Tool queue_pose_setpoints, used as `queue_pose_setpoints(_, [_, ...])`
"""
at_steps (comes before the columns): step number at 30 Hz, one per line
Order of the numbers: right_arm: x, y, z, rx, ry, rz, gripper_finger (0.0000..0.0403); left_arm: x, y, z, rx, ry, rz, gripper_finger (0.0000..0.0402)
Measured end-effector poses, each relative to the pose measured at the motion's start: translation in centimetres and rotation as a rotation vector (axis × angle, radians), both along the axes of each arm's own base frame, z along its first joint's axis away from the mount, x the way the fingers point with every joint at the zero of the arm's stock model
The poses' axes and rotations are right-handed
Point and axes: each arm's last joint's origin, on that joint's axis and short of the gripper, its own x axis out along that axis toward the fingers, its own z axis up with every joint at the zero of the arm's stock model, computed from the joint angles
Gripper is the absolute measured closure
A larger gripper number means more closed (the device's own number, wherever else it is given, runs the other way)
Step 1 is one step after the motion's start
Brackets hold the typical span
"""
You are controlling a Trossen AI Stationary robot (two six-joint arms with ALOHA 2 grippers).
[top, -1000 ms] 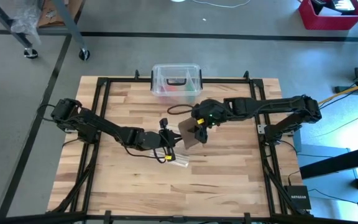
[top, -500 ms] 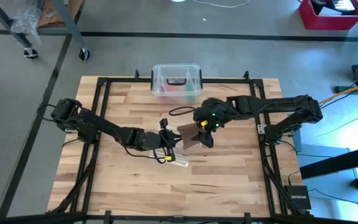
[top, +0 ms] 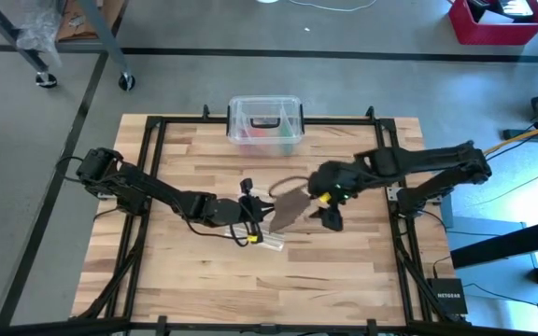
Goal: Roll bandage
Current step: Roll the brown bandage
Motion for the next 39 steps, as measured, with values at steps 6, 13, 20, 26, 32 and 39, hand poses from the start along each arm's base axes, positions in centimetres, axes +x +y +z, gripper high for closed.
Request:
queue_pose_setpoints(6, [-3.3,1.7,-0.3,-0.109,-0.043,-0.069,0.0132,0.0,0.0,0.0,-0.001,-0.004,-0.001,0.0402])
queue_pose_setpoints(13, [-6.2,3.8,-6.3,-0.113,-0.119,-0.119,0.0132,0.0,-0.1,0.1,-0.003,-0.006,-0.003,0.0402])
queue_pose_setpoints(20, [-5.7,4.9,-15.2,-0.113,-0.197,-0.12,0.0132,0.0,-0.1,0.1,0.0,-0.007,-0.004,0.0402])
queue_pose_setpoints(26, [-5.0,4.3,-18.5,-0.189,-0.367,-0.232,0.0132,0.0,-0.1,0.2,-0.002,-0.017,-0.005,0.0402])
queue_pose_setpoints(32, [-4.6,4.2,-19.6,-0.189,-0.624,-0.263,0.0132,0.0,-0.2,0.3,-0.003,-0.03,-0.008,0.0402])
queue_pose_setpoints(39, [-3.4,4.4,-20.2,-0.202,-0.704,-0.256,0.0132,0.1,-0.3,0.7,-0.015,-0.069,-0.008,0.0402])
